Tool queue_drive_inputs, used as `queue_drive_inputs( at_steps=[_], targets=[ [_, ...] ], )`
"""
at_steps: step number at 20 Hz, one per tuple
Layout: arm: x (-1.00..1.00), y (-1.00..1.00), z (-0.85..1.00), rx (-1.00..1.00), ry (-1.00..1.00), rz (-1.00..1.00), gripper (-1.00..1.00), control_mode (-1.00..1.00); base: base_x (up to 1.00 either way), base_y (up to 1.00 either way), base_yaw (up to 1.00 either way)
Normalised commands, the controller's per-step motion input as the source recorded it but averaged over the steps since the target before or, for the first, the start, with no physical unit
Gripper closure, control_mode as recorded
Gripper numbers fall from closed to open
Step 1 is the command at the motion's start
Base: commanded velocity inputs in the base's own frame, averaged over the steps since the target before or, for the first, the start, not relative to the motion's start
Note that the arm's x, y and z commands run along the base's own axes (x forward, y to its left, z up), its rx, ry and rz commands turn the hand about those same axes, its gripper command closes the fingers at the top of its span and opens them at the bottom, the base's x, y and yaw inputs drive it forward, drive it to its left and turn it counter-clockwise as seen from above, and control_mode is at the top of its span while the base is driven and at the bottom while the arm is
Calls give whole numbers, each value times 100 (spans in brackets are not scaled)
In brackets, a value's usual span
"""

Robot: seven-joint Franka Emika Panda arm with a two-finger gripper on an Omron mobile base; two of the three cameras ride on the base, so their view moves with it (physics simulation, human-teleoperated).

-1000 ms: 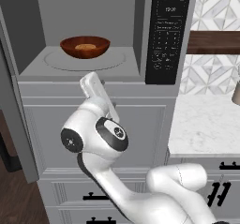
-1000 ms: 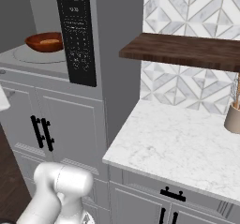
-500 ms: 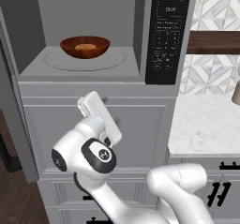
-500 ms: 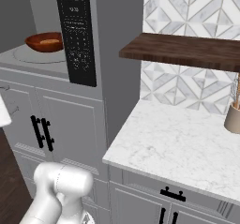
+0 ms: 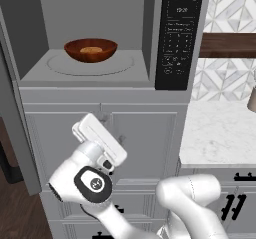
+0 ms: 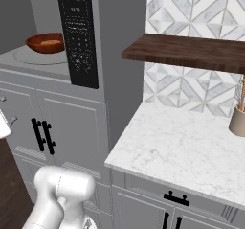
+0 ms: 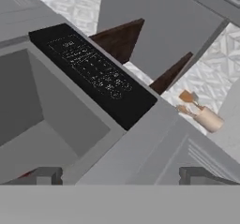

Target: Open the microwave, place the bowl with waffle inside the microwave, then close the microwave door and turn it on.

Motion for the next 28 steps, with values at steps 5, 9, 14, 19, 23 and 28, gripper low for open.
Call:
queue_drive_inputs(
  at_steps=[5, 9, 14, 19, 23, 28],
  targets=[
    [0, 77, -1, -28, -6, -4, -100, -100, 0, 0, 0],
    [0, 91, 0, -26, 0, -6, -100, -100, 0, 0, 0],
    [0, 96, 0, -27, -2, -6, -100, -100, 0, 0, 0],
    [0, 94, 0, -30, -7, -6, -100, -100, 0, 0, 0],
    [0, 82, 0, -32, -6, -8, 100, -100, 0, 0, 0],
    [-4, 42, 0, -25, -2, -8, 100, -100, 0, 0, 0]
  ],
)
